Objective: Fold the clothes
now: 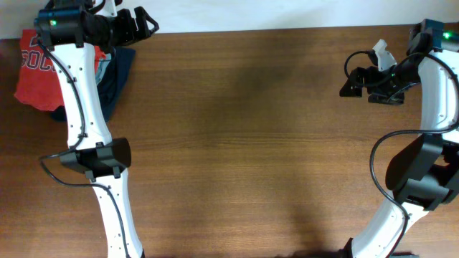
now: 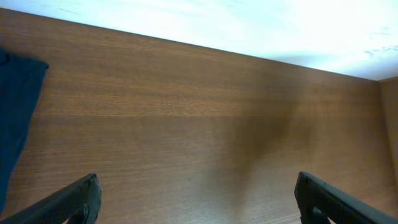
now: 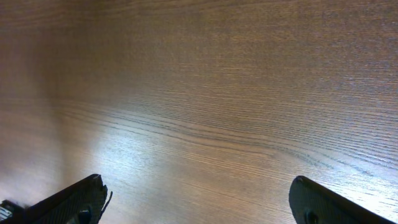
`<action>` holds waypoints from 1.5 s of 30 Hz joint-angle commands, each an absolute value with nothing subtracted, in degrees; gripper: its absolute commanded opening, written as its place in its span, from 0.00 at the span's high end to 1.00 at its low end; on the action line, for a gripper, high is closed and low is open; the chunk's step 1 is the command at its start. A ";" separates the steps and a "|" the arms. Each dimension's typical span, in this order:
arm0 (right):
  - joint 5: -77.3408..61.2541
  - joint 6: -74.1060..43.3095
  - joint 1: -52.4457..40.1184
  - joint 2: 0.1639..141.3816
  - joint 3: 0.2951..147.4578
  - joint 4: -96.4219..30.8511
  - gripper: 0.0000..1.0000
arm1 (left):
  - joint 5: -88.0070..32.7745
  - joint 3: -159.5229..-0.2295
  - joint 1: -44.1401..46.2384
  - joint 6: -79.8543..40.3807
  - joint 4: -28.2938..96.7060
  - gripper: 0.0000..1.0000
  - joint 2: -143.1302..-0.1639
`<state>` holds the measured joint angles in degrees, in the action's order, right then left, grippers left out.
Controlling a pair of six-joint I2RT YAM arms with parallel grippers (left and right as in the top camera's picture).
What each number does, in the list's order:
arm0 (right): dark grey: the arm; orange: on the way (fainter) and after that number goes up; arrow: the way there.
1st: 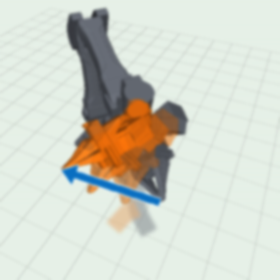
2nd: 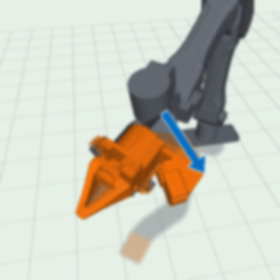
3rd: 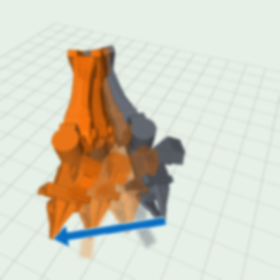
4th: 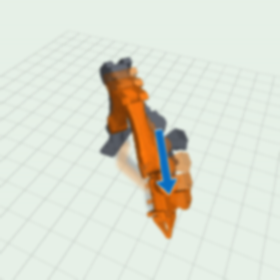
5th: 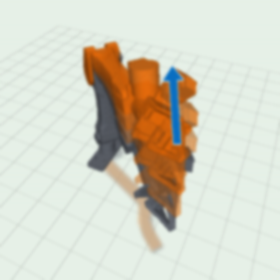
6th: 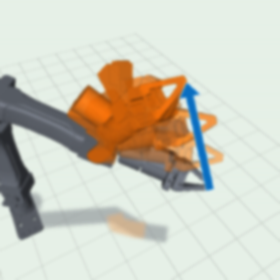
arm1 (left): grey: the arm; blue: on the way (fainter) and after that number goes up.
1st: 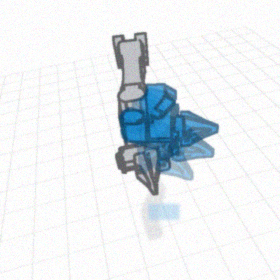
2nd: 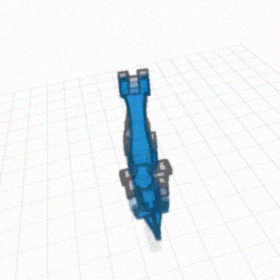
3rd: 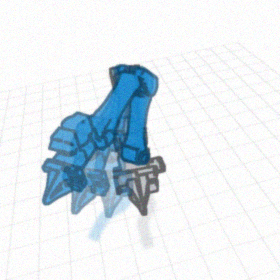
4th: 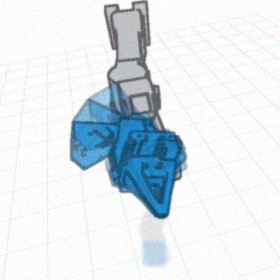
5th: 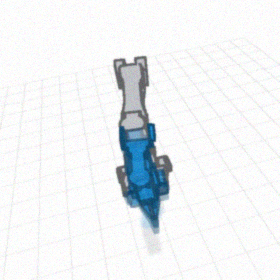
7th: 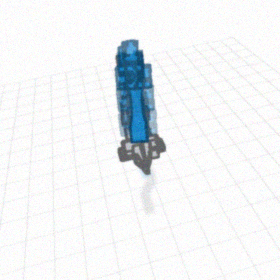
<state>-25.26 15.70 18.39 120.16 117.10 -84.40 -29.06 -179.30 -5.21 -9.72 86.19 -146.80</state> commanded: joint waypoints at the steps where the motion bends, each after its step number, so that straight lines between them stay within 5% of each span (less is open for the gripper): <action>1: -24.77 16.49 18.39 119.37 117.32 -84.40 0.01 | -28.40 -179.22 -5.37 -9.78 86.19 0.01 -146.58; 23: -24.77 16.49 11.81 115.26 117.32 -84.40 0.02 | -28.40 -179.22 -5.34 -9.78 86.19 0.01 -146.58; 45: -22.44 16.45 -5.52 83.15 117.32 -80.47 0.01 | -28.40 -179.22 -5.37 -9.78 86.19 0.01 -146.58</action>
